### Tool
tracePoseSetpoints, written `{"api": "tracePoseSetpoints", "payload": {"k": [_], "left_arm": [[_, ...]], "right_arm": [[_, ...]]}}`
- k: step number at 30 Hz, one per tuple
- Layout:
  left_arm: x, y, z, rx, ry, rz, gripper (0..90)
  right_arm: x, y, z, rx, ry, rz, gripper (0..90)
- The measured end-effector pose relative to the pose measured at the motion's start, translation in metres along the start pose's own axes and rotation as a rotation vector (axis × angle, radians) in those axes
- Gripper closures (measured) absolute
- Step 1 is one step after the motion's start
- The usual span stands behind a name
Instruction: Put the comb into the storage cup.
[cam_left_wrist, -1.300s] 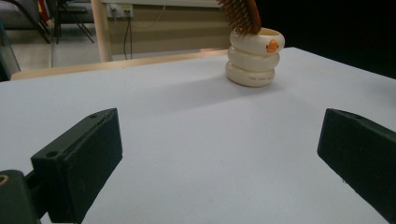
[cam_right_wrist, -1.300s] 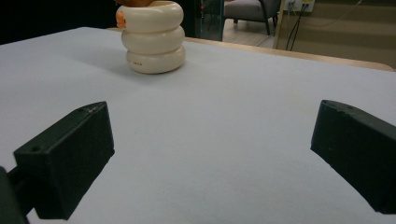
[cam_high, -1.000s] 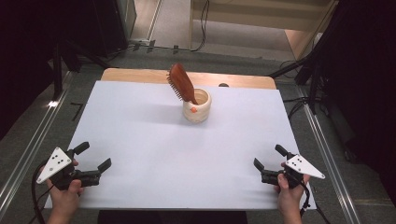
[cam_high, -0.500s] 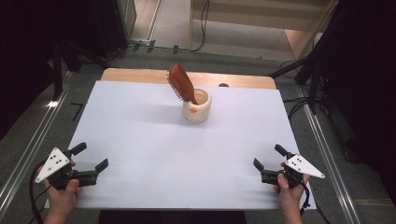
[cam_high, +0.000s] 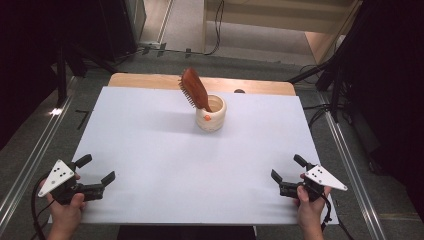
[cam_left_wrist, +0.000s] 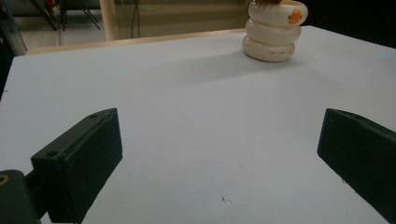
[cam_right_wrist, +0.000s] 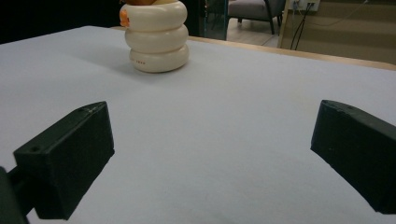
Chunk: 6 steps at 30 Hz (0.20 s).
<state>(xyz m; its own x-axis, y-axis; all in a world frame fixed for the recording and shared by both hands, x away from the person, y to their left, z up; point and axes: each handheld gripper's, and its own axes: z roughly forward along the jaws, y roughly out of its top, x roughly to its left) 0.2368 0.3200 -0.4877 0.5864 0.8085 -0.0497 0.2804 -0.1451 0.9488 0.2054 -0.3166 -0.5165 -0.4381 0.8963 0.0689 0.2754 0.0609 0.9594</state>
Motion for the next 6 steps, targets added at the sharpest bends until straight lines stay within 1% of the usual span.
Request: {"api": "tracePoseSetpoints", "payload": {"k": [6], "left_arm": [[0.0020,-0.0006,-0.0015,-0.009,-0.002,-0.014,0.4]], "right_arm": [[0.0007,-0.0001,0.0002,0.003,-0.007,-0.004,0.0]]}}
